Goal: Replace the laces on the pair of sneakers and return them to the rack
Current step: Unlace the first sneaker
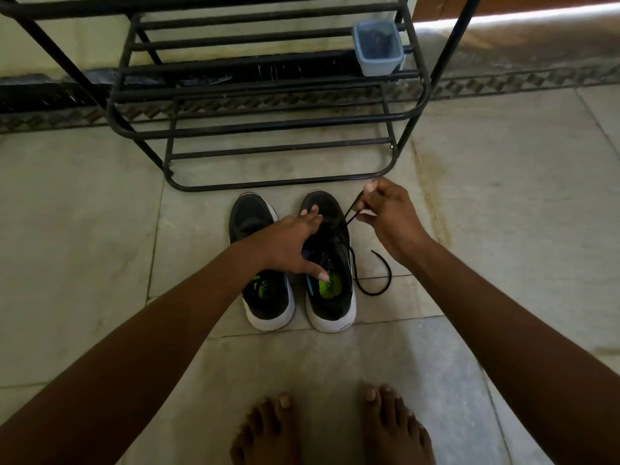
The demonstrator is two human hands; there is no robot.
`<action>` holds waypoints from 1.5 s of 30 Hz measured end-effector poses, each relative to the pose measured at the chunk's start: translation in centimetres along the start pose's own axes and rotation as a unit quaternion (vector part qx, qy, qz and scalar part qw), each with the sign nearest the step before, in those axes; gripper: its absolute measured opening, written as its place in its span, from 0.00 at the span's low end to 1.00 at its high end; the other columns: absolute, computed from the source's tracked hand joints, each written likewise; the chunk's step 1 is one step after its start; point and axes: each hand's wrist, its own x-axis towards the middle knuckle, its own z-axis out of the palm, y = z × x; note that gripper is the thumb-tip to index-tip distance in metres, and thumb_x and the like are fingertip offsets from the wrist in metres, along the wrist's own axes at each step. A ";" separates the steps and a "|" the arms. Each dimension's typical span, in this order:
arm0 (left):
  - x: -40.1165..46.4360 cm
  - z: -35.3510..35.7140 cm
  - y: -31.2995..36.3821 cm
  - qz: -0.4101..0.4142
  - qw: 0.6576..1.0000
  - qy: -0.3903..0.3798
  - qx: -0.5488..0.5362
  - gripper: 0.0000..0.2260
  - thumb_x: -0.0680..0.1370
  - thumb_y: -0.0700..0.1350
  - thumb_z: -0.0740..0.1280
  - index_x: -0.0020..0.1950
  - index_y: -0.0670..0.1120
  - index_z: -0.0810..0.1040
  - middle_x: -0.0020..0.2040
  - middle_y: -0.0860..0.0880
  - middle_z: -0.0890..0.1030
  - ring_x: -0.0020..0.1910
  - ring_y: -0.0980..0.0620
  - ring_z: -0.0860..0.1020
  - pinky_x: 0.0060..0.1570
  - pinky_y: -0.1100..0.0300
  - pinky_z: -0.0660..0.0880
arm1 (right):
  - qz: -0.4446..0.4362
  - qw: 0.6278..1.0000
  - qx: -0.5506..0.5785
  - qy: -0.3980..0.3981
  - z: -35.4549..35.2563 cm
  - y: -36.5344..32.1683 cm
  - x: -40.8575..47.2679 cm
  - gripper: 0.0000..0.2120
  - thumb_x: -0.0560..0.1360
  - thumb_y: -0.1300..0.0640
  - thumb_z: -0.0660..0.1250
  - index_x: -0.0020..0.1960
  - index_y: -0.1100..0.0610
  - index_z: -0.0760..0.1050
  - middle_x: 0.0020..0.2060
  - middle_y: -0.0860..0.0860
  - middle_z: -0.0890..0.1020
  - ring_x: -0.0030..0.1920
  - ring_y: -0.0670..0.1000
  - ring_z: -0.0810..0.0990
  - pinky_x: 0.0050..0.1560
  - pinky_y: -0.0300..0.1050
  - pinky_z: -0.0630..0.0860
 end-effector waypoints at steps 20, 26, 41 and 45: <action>0.2 0.3 -0.1 -0.002 1.000 0.006 0.006 0.58 0.68 0.70 0.74 0.84 0.46 0.46 0.84 0.49 0.42 0.83 0.51 0.44 0.79 0.53 0.50 | 0.069 0.982 0.177 -0.013 -1.3 -2.2 0.4 0.14 0.86 0.57 0.55 0.42 0.54 0.64 0.29 0.50 0.62 0.29 0.49 0.59 0.36 0.47 0.69; 0.1 0.3 0.0 0.001 1.000 0.006 0.014 0.58 0.68 0.70 0.74 0.84 0.46 0.46 0.84 0.48 0.42 0.83 0.50 0.45 0.79 0.52 0.52 | -0.157 0.940 -0.275 -0.126 -2.7 -2.1 1.8 0.16 0.76 0.50 0.75 0.58 0.54 0.75 0.29 0.46 0.69 0.29 0.44 0.66 0.33 0.36 0.67; 0.1 0.7 -0.1 0.000 1.000 0.008 0.013 0.58 0.68 0.70 0.74 0.84 0.46 0.46 0.84 0.48 0.42 0.83 0.50 0.44 0.80 0.50 0.52 | -0.227 0.813 -0.500 -0.192 -3.2 -1.4 1.5 0.05 0.77 0.54 0.72 0.48 0.56 0.80 0.34 0.44 0.75 0.34 0.40 0.72 0.41 0.45 0.73; 0.1 0.5 0.0 -0.004 1.000 0.007 0.019 0.58 0.68 0.70 0.74 0.84 0.46 0.46 0.84 0.48 0.42 0.83 0.49 0.44 0.80 0.49 0.52 | -0.207 0.758 -0.563 -0.255 -2.3 0.0 1.4 0.15 0.75 0.44 0.73 0.55 0.53 0.82 0.35 0.45 0.80 0.33 0.43 0.71 0.46 0.47 0.74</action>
